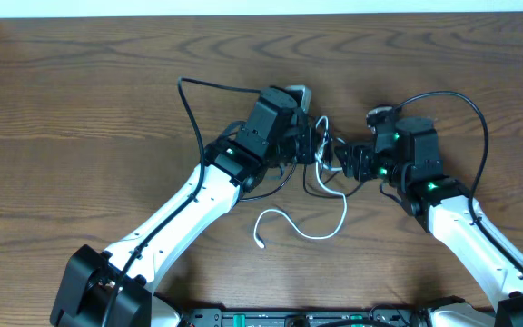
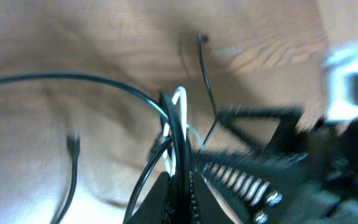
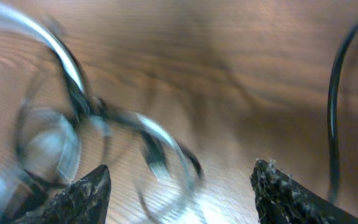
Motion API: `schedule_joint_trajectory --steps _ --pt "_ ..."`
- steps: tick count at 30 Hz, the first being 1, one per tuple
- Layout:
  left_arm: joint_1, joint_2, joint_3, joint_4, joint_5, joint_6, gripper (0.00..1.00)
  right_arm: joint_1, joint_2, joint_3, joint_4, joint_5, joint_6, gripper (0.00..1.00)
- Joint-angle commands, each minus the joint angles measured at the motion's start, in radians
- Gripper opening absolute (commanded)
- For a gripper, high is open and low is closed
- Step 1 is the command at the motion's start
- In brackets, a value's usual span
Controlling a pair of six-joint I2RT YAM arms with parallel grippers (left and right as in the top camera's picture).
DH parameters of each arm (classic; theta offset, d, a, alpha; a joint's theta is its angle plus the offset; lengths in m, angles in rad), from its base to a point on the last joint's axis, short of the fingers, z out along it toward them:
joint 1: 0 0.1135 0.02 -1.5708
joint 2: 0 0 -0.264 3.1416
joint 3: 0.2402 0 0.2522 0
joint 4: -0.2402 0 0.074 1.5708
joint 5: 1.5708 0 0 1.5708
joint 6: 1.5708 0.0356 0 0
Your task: Untangle cables
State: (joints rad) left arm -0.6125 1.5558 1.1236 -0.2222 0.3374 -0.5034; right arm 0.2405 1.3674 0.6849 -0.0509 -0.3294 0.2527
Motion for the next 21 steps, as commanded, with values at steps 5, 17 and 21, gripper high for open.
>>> schedule_joint_trajectory --steps 5,17,21 --pt "0.0 -0.002 0.004 -0.001 0.131 -0.011 0.08 0.005 0.004 0.001 0.085 -0.1 0.117 0.68" --pt "0.0 -0.094 0.005 0.079 0.214 -0.035 0.08 0.031 0.04 -0.003 0.013 -0.053 0.114 0.7" --pt "0.0 -0.101 0.004 0.061 0.114 -0.021 0.08 0.032 0.04 -0.003 0.016 -0.201 0.105 0.74"
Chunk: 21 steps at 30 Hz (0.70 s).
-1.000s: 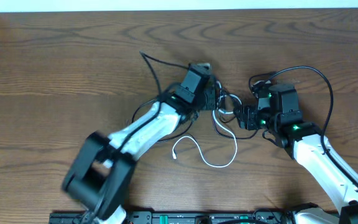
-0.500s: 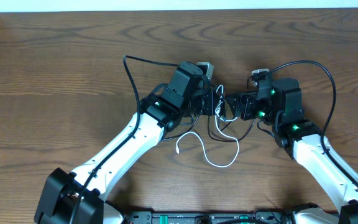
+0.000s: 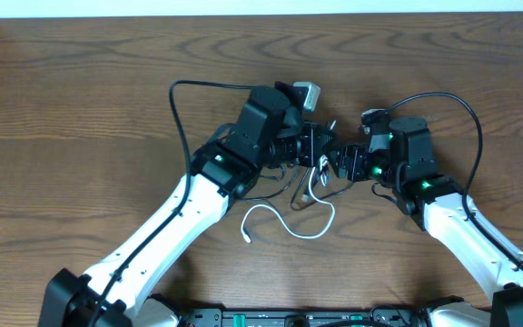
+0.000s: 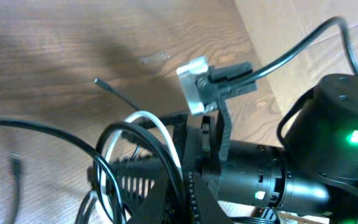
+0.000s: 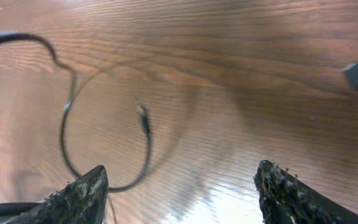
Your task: Untangle cables
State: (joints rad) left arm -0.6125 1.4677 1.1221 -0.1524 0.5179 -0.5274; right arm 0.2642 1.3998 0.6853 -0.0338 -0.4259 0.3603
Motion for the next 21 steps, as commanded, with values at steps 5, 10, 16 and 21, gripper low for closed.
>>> schedule_joint_trajectory --steps 5,10,16,21 --pt "0.0 -0.009 0.006 -0.084 -0.309 0.002 0.08 0.008 0.008 -0.003 -0.003 -0.126 -0.023 0.75" --pt "0.0 -0.009 0.006 -0.09 -0.46 -0.016 0.08 0.009 0.008 -0.003 -0.015 -0.097 -0.051 0.75" --pt "0.0 -0.008 0.006 -0.076 -0.46 -0.021 0.08 0.009 0.008 -0.003 -0.014 -0.106 -0.051 0.84" --pt "0.0 0.01 0.006 -0.11 -0.57 -0.02 0.08 0.009 0.008 -0.003 -0.014 -0.108 -0.055 0.9"
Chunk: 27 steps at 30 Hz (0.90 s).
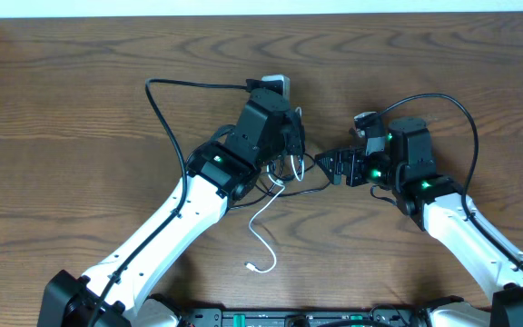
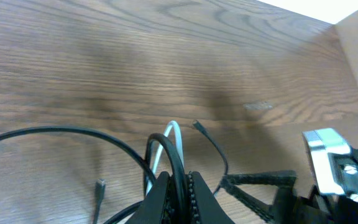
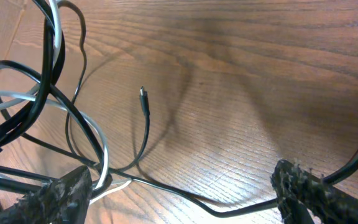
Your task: Untangle cables
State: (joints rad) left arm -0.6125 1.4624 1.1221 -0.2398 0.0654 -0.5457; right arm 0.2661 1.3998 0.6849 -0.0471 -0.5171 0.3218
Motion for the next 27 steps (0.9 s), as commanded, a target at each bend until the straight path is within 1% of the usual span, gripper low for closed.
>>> schedule_joint_trajectory --steps 1,5,9,12,13,15,16,17,18,21,24,27 --pt "0.0 0.019 0.006 -0.027 -0.142 -0.002 0.08 0.007 0.008 -0.003 0.0 -0.016 -0.017 0.91" --pt "-0.002 0.021 0.006 -0.006 -0.149 -0.002 0.08 0.007 0.008 -0.003 -0.001 -0.011 -0.032 0.92" --pt "0.0 0.021 0.006 -0.003 -0.202 -0.002 0.08 0.007 0.008 -0.003 -0.002 0.022 -0.039 0.91" --pt "0.0 0.021 0.006 -0.005 -0.202 -0.003 0.08 0.007 0.008 -0.003 -0.005 0.075 -0.039 0.9" --pt "0.0 0.021 0.006 -0.009 -0.213 -0.006 0.08 0.007 0.008 -0.003 -0.017 0.134 -0.038 0.88" --pt "0.0 0.021 0.006 -0.01 -0.211 -0.016 0.08 0.007 0.008 -0.003 -0.022 0.151 -0.038 0.9" --pt "0.0 0.021 0.006 -0.01 -0.194 -0.027 0.08 0.007 0.008 -0.003 -0.021 0.145 -0.038 0.91" --pt "0.0 0.021 0.006 0.003 -0.121 -0.039 0.08 0.007 0.008 -0.003 -0.017 0.117 -0.039 0.93" --pt "0.0 0.021 0.006 0.033 -0.006 -0.04 0.08 0.007 0.008 -0.003 -0.014 0.087 -0.039 0.94" --pt "-0.001 0.021 0.006 0.093 0.167 -0.044 0.08 0.008 0.008 -0.003 0.004 0.017 -0.039 0.95" --pt "-0.001 0.021 0.006 0.103 0.221 -0.082 0.08 0.011 0.008 -0.003 0.029 0.001 -0.039 0.95" --pt "-0.001 0.021 0.006 0.104 0.259 -0.089 0.08 0.011 0.008 -0.003 0.033 0.005 -0.039 0.94"
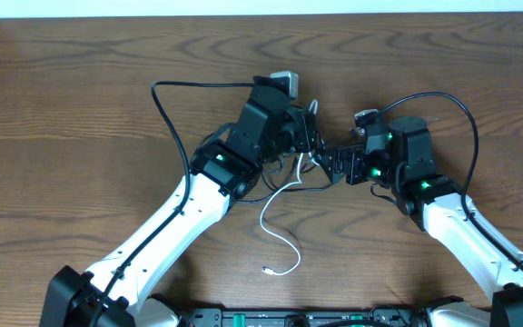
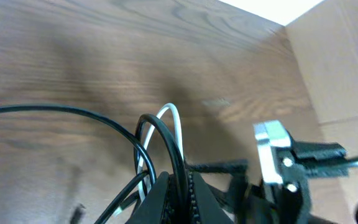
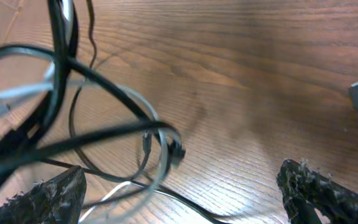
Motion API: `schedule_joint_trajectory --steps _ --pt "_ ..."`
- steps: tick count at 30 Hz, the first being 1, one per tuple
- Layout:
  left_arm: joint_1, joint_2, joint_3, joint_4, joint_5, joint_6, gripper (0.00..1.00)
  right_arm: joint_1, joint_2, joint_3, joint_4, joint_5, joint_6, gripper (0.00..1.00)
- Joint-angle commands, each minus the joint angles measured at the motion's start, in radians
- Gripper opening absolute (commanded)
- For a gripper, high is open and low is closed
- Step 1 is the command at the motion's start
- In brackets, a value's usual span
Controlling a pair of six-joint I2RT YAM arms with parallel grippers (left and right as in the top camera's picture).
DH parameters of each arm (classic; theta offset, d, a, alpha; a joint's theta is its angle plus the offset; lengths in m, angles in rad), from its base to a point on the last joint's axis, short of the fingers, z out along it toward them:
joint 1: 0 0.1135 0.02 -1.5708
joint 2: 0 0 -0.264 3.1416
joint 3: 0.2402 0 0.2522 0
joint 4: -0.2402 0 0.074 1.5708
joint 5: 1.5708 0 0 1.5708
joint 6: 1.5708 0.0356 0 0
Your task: Untangle cables
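A tangle of thin black cables [image 1: 284, 179] and one white cable [image 1: 271, 205] hangs between the two arms at mid table. My left gripper [image 1: 308, 139] is shut on a black strand of it [image 2: 180, 186], and a white loop [image 2: 173, 116] stands just beyond the jaws. The white cable trails down to its plug [image 1: 268, 270] on the wood. My right gripper [image 1: 333, 165] faces the left one closely and is open [image 3: 183, 186]. Black and pale strands [image 3: 104, 93] and a small plug [image 3: 176, 152] hang in front of its fingers, none between them.
The wooden table [image 1: 80, 154] carries nothing else. Each arm's own black camera lead loops out: one to the left [image 1: 164, 113], one to the right [image 1: 472, 123]. The white back edge [image 1: 261, 7] runs along the top.
My left gripper, still shut on the strand, now sits further right, close to the right gripper. The tangle hangs nearer the right fingers. The white cable's tail has shifted a little right.
At first the left gripper held the bundle right beside the open right gripper, the white cable coiled below. Then both sat slightly further left. Then the left gripper was further left, apart from the right one, and the white cable lay straighter. Now the grippers are close again.
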State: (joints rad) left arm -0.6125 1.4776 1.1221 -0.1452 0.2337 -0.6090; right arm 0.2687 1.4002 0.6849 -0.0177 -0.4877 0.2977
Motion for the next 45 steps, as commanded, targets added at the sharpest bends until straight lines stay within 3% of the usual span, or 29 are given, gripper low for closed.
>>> schedule_joint_trajectory --steps 1,5,11,14,19,23,24,25,27,28,30,33,36,42,44,45 --pt "0.0 0.005 0.006 0.014 0.112 -0.026 0.08 0.008 0.008 -0.003 0.003 -0.016 -0.015 0.94" --pt "0.009 -0.039 0.006 0.042 0.174 -0.013 0.08 0.008 0.008 -0.005 -0.055 0.208 -0.014 0.85" --pt "0.133 -0.184 0.006 -0.035 0.169 0.02 0.07 0.007 0.019 -0.008 -0.179 0.517 0.047 0.84" --pt "0.257 -0.248 0.006 -0.13 0.093 0.036 0.08 0.007 0.019 -0.008 -0.214 0.592 0.067 0.83" --pt "0.455 -0.279 0.006 -0.167 0.091 0.035 0.08 0.007 0.019 -0.008 -0.277 0.696 0.154 0.83" --pt "0.537 -0.276 0.006 -0.209 0.068 0.028 0.07 0.006 0.019 -0.008 -0.307 0.717 0.172 0.73" --pt "0.545 -0.276 0.006 -0.215 0.039 0.028 0.07 0.006 0.019 -0.008 -0.322 0.741 0.198 0.67" --pt "0.553 -0.276 0.006 -0.217 0.015 0.028 0.07 0.006 0.019 -0.008 -0.343 0.767 0.225 0.45" --pt "0.563 -0.276 0.006 -0.212 0.005 0.028 0.07 0.005 0.019 -0.008 -0.364 0.787 0.25 0.22" --pt "0.566 -0.276 0.006 -0.211 0.0 0.029 0.08 0.002 0.019 -0.008 -0.373 0.793 0.252 0.17" --pt "0.572 -0.276 0.006 -0.209 0.0 0.029 0.08 -0.003 0.019 -0.008 -0.379 0.796 0.252 0.18" --pt "0.569 -0.276 0.006 -0.214 0.009 0.049 0.08 -0.01 0.019 -0.008 -0.38 0.817 0.252 0.01" --pt "0.569 -0.276 0.006 -0.214 -0.005 0.13 0.08 -0.022 0.019 -0.008 -0.397 0.877 0.279 0.01" --pt "0.57 -0.276 0.006 -0.213 -0.272 0.185 0.08 -0.109 0.019 -0.008 -0.443 0.898 0.286 0.01" --pt "0.567 -0.276 0.006 -0.213 -0.187 0.148 0.08 -0.134 0.019 -0.008 -0.418 0.839 0.283 0.01" --pt "0.56 -0.271 0.006 -0.209 -0.019 0.138 0.08 -0.137 0.019 -0.008 -0.375 0.747 0.255 0.06"
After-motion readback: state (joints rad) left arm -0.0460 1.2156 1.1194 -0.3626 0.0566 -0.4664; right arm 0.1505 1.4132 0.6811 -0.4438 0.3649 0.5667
